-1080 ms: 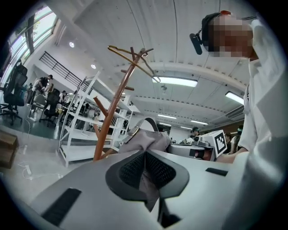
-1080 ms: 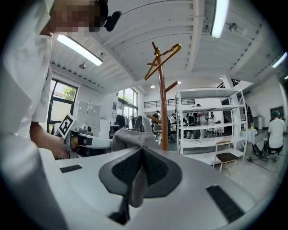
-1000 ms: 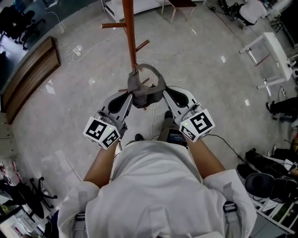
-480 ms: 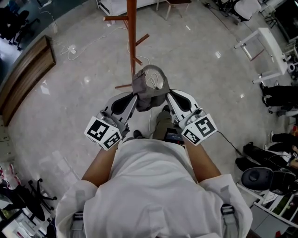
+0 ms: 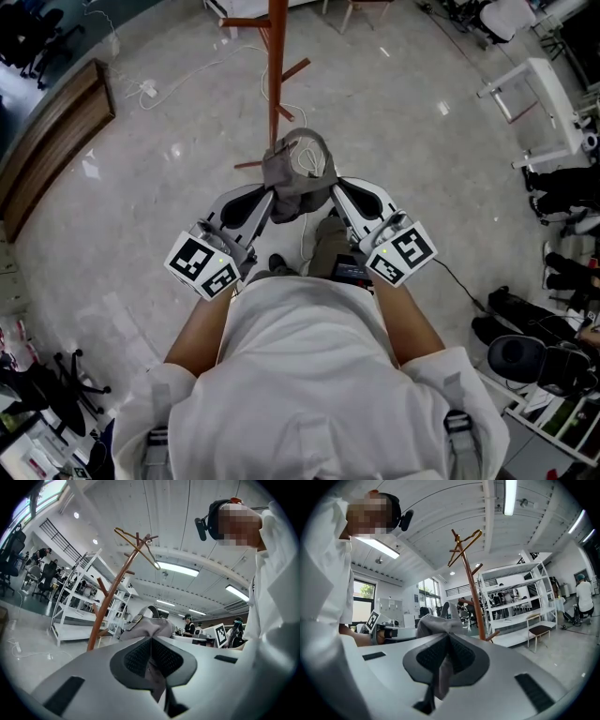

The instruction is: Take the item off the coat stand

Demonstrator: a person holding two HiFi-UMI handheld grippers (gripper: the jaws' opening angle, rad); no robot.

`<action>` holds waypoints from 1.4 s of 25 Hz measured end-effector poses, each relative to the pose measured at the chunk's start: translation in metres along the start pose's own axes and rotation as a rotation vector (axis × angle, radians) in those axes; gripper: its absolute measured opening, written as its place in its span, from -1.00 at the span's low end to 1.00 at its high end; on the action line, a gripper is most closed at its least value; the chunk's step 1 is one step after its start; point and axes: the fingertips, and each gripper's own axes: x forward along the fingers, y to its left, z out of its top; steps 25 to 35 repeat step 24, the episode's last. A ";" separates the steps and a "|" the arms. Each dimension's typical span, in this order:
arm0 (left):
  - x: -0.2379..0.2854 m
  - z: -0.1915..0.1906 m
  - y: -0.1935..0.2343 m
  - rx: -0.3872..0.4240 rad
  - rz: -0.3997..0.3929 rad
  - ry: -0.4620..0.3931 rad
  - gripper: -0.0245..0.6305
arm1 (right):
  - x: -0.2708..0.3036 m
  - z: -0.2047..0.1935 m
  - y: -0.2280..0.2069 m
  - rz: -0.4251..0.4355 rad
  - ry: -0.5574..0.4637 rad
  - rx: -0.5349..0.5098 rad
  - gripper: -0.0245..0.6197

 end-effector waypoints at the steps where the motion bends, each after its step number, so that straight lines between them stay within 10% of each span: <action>1: 0.000 -0.002 0.000 -0.003 -0.003 0.000 -0.86 | 0.000 -0.001 0.000 0.000 0.003 0.000 -0.84; 35: 0.047 -0.019 -0.016 -0.086 -0.141 0.017 -0.86 | -0.032 -0.006 -0.040 -0.075 0.025 0.031 -0.84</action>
